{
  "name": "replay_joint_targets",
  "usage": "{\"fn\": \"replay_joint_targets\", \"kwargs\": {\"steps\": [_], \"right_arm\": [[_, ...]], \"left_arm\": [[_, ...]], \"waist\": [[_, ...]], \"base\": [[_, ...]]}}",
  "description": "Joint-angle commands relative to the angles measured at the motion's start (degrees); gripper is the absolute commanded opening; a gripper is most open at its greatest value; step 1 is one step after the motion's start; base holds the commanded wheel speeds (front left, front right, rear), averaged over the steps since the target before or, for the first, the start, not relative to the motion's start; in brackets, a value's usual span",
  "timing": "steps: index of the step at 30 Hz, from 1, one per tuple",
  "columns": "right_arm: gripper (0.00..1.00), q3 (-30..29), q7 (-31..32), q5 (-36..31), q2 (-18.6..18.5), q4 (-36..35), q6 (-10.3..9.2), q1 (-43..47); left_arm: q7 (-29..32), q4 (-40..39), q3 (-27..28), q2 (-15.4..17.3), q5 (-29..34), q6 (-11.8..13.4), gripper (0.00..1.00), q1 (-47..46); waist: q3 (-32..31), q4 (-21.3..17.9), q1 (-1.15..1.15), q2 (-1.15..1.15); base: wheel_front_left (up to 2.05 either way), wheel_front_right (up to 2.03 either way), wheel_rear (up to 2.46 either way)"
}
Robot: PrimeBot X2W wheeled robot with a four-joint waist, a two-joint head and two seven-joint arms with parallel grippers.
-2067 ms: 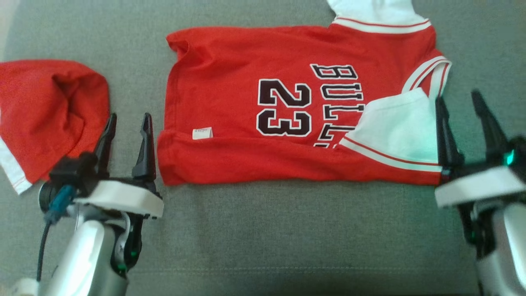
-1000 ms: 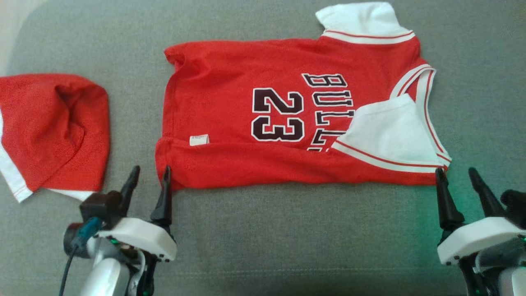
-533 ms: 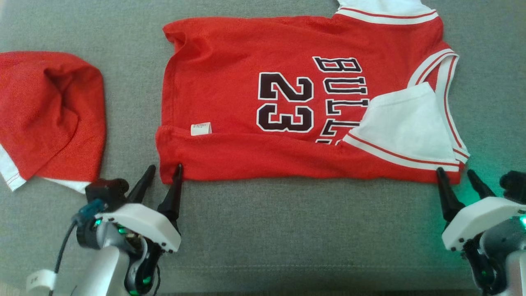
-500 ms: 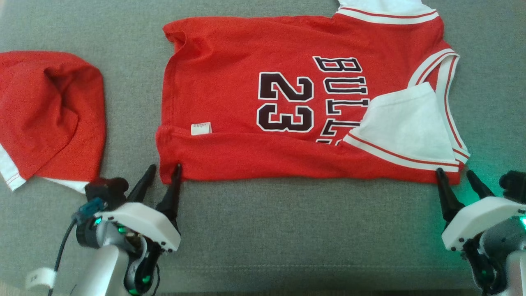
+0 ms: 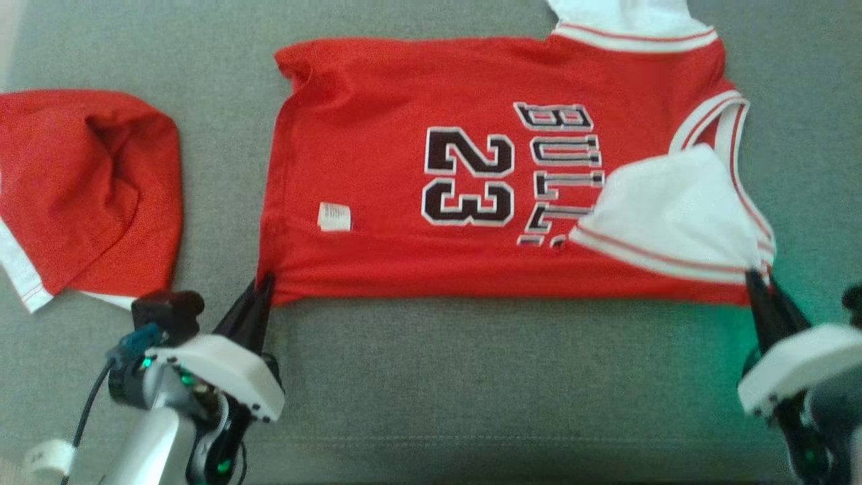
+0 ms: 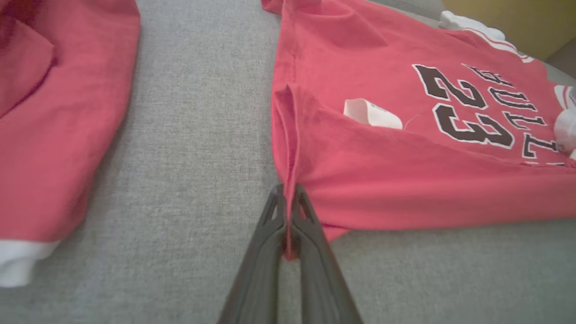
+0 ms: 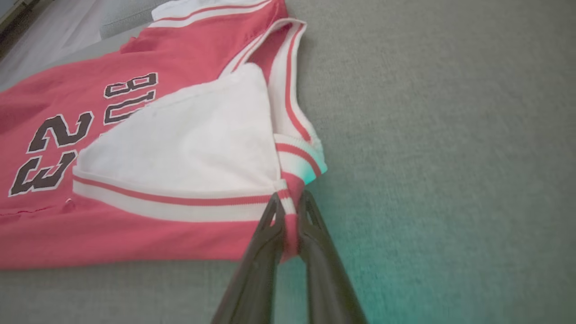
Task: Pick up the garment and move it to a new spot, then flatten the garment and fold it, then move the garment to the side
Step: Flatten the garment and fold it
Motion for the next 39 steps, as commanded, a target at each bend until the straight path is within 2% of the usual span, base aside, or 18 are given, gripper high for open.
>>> {"fn": "replay_joint_targets", "kwargs": {"steps": [1, 10, 11, 12, 13, 14, 17, 18, 20, 24, 30, 39], "right_arm": [[0.0, 0.2, 0.5, 0.5, 0.0, -2.8, 0.22, 2.4], [0.0, -0.9, 3.2, 4.0, 0.5, -6.5, 0.22, 10.6], [0.02, -0.8, 3.2, 4.6, 0.5, -6.3, 0.22, 11.1], [0.41, -0.6, 3.5, 5.0, 0.5, -6.1, 0.22, 11.6], [1.0, -0.4, 3.4, 5.2, 0.5, -6.2, 0.22, 11.9], [1.0, -0.4, 3.1, 5.2, 0.5, -6.4, 0.22, 12.1], [1.0, -0.7, 1.2, 3.5, 0.5, -7.5, 0.22, 11.7], [1.0, -0.6, -0.8, 2.1, 0.5, -8.7, 0.22, 10.7], [1.0, -0.3, -3.9, 0.2, 0.5, -10.1, 0.22, 9.2], [1.0, 1.7, -9.3, -3.2, 0.5, -12.6, 0.22, 5.8], [1.0, 4.6, -12.6, -5.5, 0.6, -14.6, 0.22, 1.1], [1.0, 5.8, -12.8, -6.2, 0.6, -14.7, 0.22, -0.4]], "left_arm": [[0.4, -2.2, 2.9, 2.1, 0.4, 0.7, 0.0, 0.6], [5.5, -7.7, 3.8, 4.3, -0.6, 3.8, 0.0, 7.4], [6.0, -8.1, 3.7, 4.4, -0.7, 4.0, 0.0, 8.0], [6.2, -8.4, 3.6, 4.5, -0.7, 4.2, 0.11, 8.5], [6.5, -8.7, 3.5, 4.5, -0.6, 4.4, 0.5, 8.8], [6.8, -8.8, 3.4, 4.5, -0.6, 4.7, 1.0, 9.2], [7.2, -9.0, 3.2, 4.6, 0.1, 5.8, 1.0, 9.6], [6.3, -9.3, 3.1, 5.2, 2.4, 7.4, 1.0, 9.4], [4.4, -9.9, 3.3, 5.1, 4.2, 9.1, 1.0, 8.9], [-1.7, -11.9, 4.2, 3.8, 5.9, 10.9, 1.0, 7.0], [-7.5, -14.3, 4.5, 2.7, 7.2, 11.2, 1.0, 3.2], [-7.8, -13.4, 4.0, 2.7, 7.8, 11.0, 1.0, -0.4]], "waist": [[-0.8, 0.1, 0.0, 0.0], [-4.2, -1.1, 0.0, 0.0], [-4.4, -1.2, 0.0, 0.0], [-4.6, -1.3, 0.0, 0.0], [-4.8, -1.4, 0.0, 0.0], [-4.9, -1.4, 0.0, 0.0], [-5.3, -1.7, 0.0, 0.0], [-5.3, -1.8, 0.0, 0.0], [-5.4, -1.8, 0.0, 0.0], [-5.6, -1.6, 0.0, 0.0], [-6.5, -1.5, 0.0, 0.0], [-6.8, -1.5, 0.0, 0.0]], "base": [[0.0, 0.0, 0.0], [0.0, 0.0, 0.0], [0.0, 0.0, 0.0], [0.0, 0.0, 0.0], [0.0, 0.0, 0.0], [0.0, 0.0, 0.0], [0.0, 0.0, 0.0], [0.0, 0.0, 0.0], [0.0, 0.0, 0.0], [0.0, 0.0, 0.0], [0.0, 0.0, 0.0], [0.0, 0.0, 0.0]]}}
